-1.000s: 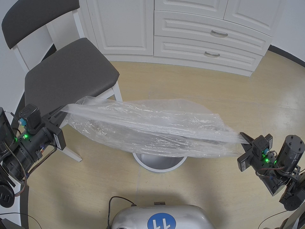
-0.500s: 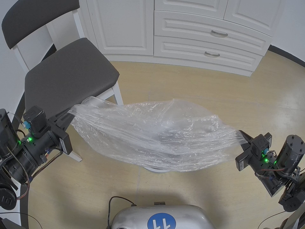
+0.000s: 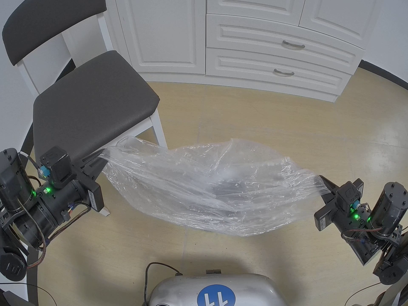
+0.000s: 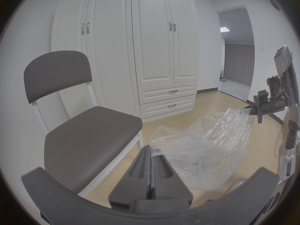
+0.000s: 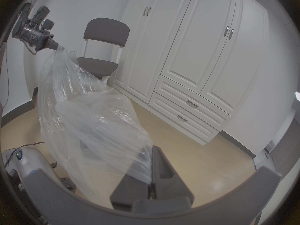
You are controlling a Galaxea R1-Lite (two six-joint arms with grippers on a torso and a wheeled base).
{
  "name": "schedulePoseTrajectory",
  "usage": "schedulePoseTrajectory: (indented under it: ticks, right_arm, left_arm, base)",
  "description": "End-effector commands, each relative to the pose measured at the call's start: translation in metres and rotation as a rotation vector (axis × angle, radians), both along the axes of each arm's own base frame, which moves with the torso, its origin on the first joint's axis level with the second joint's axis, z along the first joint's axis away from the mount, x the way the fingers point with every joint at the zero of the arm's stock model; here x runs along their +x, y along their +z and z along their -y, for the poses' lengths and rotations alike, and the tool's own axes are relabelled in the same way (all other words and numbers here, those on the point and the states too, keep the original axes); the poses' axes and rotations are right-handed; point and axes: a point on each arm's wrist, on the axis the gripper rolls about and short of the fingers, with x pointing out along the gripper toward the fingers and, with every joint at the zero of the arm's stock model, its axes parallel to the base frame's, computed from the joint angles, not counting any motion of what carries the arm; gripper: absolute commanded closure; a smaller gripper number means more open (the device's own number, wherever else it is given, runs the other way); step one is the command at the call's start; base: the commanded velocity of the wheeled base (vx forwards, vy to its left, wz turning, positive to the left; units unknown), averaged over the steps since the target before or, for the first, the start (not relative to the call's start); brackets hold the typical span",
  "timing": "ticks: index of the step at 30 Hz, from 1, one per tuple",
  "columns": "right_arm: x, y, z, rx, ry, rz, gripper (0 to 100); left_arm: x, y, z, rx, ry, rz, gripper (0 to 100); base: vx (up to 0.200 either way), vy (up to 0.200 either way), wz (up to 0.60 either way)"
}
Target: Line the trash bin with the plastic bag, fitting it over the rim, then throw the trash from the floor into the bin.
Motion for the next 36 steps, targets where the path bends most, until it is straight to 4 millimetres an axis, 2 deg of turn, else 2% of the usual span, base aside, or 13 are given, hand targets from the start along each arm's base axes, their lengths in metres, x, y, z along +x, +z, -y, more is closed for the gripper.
schedulePoseTrajectory:
  ticks: [1, 21, 29, 36]
  right_arm:
    - [-0.001, -0.002, -0.003, -0.006, 0.012, -0.008, 100]
    - [0.003, -0.004, -0.007, -0.002, 0.015, -0.016, 100]
    - [0.001, 0.005, -0.018, 0.072, 0.059, 0.032, 100]
    - [-0.002, 0.009, -0.033, 0.143, 0.095, 0.039, 100]
  left_arm:
    - [0.002, -0.003, 0.002, 0.006, -0.002, -0.011, 100]
    - [0.001, -0.002, 0.006, -0.006, -0.024, -0.005, 100]
    - [0.009, -0.008, 0.030, -0.049, -0.098, 0.066, 100]
    - [0.013, -0.010, 0.047, -0.129, -0.081, 0.151, 100]
  base:
    - [0.000, 0.000, 0.00]
    - [0.000, 0.000, 0.00]
    - [0.000, 0.000, 0.00]
    - [0.000, 0.000, 0.00]
